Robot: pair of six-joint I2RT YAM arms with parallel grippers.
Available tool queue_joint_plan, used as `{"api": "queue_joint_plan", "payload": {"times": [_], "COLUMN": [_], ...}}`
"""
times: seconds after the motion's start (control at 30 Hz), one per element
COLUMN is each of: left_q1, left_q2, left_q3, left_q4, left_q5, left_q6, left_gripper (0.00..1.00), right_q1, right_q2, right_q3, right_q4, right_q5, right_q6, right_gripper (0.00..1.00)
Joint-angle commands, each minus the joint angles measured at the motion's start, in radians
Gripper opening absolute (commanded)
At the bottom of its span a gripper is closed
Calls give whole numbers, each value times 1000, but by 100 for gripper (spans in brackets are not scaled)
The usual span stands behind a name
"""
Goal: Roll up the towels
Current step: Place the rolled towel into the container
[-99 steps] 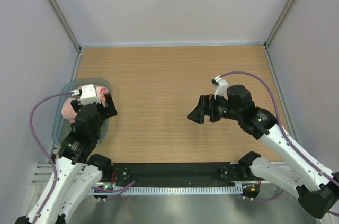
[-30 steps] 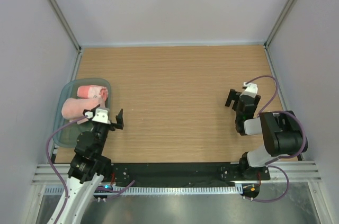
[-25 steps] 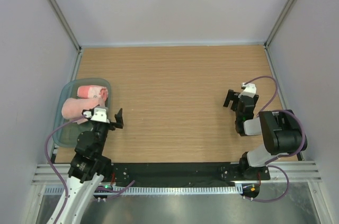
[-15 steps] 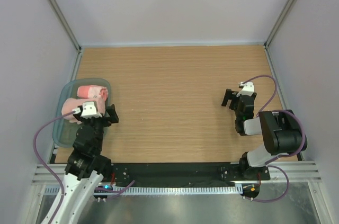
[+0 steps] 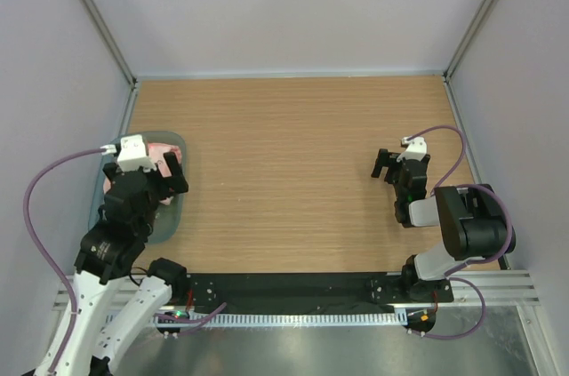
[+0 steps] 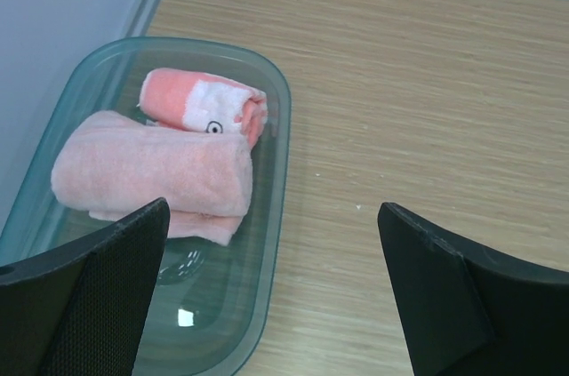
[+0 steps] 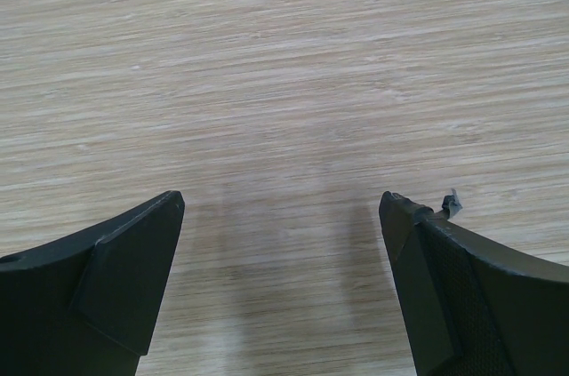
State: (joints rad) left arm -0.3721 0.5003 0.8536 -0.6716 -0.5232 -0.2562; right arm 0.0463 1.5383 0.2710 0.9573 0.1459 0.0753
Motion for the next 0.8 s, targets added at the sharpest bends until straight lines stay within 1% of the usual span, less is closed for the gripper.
{"api": "queue_joint_plan", "payload": {"times": [0.0,0.03,0.07,0.1,0.17,0.2,0.27,0.3,0.33,0.4,0.43,0.47,0.5,0.53,0.57,0.6,0.63,0.67,0.7,0.73,0.77], "left_q1": [1,1,1,2,2,1,-2,-25,-31,-33,-34,-34,-34,-36,-37,-36,-36,-36,-37,-37,-37], "left_q2": [47,50,47,40,20,23,78,96,119,148,155,162,171,169,161,129,98,62,20,-53,-77], "left_q3": [114,130,154,160,182,196,246,290,312,360,375,398,413,439,444,444,423,394,351,325,287], "left_q4": [-172,-177,-187,-197,-184,-195,-293,-318,-341,-400,-428,-486,-493,-485,-462,-445,-435,-380,-341,-304,-249], "left_q5": [138,161,170,175,238,242,278,325,339,342,324,310,313,390,425,451,412,370,376,399,425], "left_q6": [-58,-75,-165,-187,-198,-269,-330,-336,-371,-397,-440,-457,-440,-396,-318,-287,-302,-386,-396,-397,-420], "left_gripper": [100,100,100,100,100,100,100,100,100,100,100,100,100,100,100,100,100,100,100,100,100], "right_q1": [3,3,3,3,3,3,3,3,3,3,3,3,3,3,3,3,3,3,3,3,3], "right_q2": [-4,-4,-4,-4,-4,-4,-4,-4,-4,-4,-4,-4,-4,-4,-4,-3,-4,-4,-4,-6,-4], "right_q3": [23,23,23,23,23,23,25,24,23,23,23,23,23,23,23,23,23,23,23,23,23], "right_q4": [81,81,81,83,81,81,83,81,81,81,81,81,83,81,81,83,83,81,83,83,83], "right_q5": [4,4,3,4,4,4,4,4,6,6,4,6,6,4,4,3,4,6,4,6,4], "right_q6": [-16,-16,-16,-16,-16,-16,-17,-17,-16,-16,-17,-16,-16,-16,-16,-17,-16,-14,-17,-16,-16], "right_gripper": [100,100,100,100,100,100,100,100,100,100,100,100,100,100,100,100,100,100,100,100,100]}}
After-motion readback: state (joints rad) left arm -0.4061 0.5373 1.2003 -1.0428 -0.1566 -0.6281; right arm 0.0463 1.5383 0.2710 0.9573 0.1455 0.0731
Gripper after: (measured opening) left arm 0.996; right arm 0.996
